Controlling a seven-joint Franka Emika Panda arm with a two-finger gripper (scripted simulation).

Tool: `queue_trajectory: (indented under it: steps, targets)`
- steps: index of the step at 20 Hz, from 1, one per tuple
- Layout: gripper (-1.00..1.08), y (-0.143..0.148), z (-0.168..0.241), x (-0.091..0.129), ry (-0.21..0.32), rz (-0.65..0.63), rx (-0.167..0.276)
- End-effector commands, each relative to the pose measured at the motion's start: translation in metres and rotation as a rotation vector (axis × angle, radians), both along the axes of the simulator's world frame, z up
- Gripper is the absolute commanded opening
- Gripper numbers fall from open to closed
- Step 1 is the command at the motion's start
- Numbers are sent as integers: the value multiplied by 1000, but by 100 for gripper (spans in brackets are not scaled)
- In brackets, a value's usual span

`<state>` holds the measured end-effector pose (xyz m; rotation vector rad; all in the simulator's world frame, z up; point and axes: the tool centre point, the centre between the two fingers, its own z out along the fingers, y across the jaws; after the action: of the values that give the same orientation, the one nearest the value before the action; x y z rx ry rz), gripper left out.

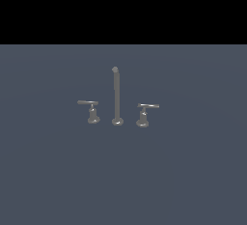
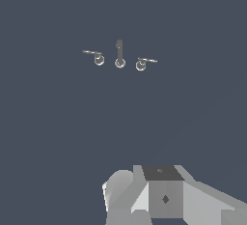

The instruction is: Turn on the faucet by rotating a designated handle.

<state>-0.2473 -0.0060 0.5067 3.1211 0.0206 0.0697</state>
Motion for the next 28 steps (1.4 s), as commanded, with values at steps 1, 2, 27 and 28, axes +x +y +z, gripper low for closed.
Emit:
queue_trajectory:
  steps: [1, 2, 27, 28]
  targets:
    - [-100, 0, 0, 0, 0, 0, 0]
    - [-100, 0, 0, 0, 0, 0, 0]
    - [-100, 22, -25, 45, 36, -118, 87]
    - [-100, 24, -28, 50, 39, -135, 96]
